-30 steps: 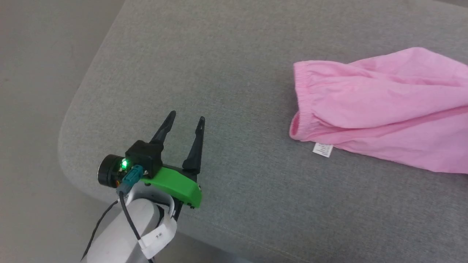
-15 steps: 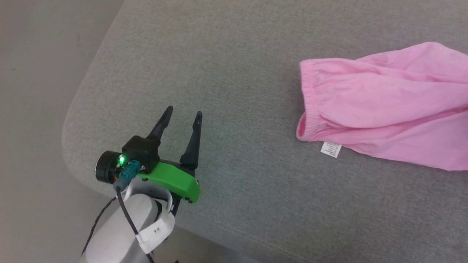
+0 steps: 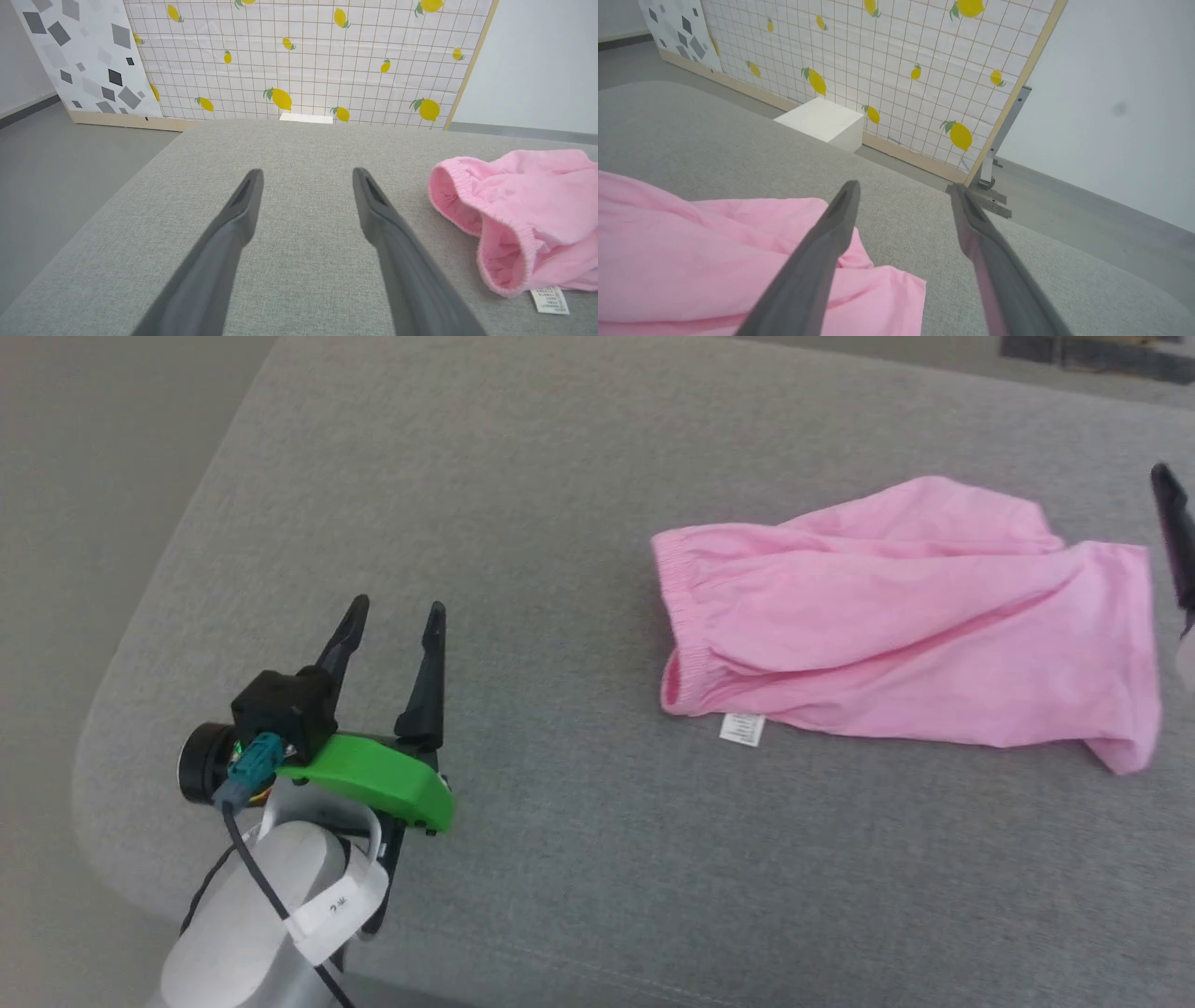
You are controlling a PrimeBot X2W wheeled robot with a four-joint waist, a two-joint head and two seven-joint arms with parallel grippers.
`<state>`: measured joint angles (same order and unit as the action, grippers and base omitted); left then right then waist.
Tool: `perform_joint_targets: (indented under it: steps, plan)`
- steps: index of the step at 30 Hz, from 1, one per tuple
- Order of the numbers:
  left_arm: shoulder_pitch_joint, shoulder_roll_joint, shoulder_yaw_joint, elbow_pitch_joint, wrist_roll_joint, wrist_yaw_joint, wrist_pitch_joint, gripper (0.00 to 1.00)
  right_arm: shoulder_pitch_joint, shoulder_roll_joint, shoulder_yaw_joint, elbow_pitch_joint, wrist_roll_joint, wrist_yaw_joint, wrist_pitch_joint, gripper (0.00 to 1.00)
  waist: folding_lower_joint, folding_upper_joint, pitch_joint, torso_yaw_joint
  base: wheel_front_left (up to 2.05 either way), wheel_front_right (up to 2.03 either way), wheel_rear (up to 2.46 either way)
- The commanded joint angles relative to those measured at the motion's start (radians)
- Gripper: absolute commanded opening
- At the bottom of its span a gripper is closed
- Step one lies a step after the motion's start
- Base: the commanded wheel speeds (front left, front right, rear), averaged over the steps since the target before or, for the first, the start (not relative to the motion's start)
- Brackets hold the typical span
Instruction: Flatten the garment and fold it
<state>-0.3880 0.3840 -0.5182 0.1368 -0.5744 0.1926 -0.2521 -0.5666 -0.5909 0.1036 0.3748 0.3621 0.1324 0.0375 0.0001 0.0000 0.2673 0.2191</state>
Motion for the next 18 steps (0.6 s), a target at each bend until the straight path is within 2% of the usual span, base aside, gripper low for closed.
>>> perform_joint_targets:
  steps: [1, 5, 8, 14, 18]
  plan:
    - [0.013, 0.008, 0.007, -0.003, -0.010, 0.006, -0.001, 1.00, 0.045, 0.019, -0.020, -0.020, -0.001, -0.002, -0.039, 1.00, -0.0001, 0.0000, -0.069, -0.073, 0.00, 0.00, 0.00]
    - [0.034, 0.017, 0.016, -0.013, -0.018, 0.006, -0.002, 1.00, 0.159, 0.093, -0.113, -0.088, -0.027, -0.002, -0.123, 1.00, -0.0001, 0.0000, -0.092, -0.110, 0.00, 0.00, 0.00]
    - [0.057, 0.025, 0.015, -0.017, -0.023, 0.006, -0.002, 1.00, 0.252, 0.174, -0.186, -0.156, -0.063, -0.002, -0.147, 1.00, -0.0001, 0.0000, -0.105, -0.138, 0.00, 0.00, 0.00]
    - [0.082, 0.043, -0.016, -0.014, -0.027, -0.014, 0.037, 1.00, 0.435, 0.330, -0.293, -0.284, -0.153, -0.002, -0.109, 1.00, -0.0001, 0.0000, -0.110, -0.170, 0.00, 0.00, 0.00]
    - [0.080, 0.062, -0.060, -0.015, -0.025, -0.047, 0.104, 1.00, 0.520, 0.431, -0.347, -0.344, -0.193, -0.002, -0.073, 1.00, -0.0001, 0.0000, -0.094, -0.191, 0.00, 0.00, 0.00]
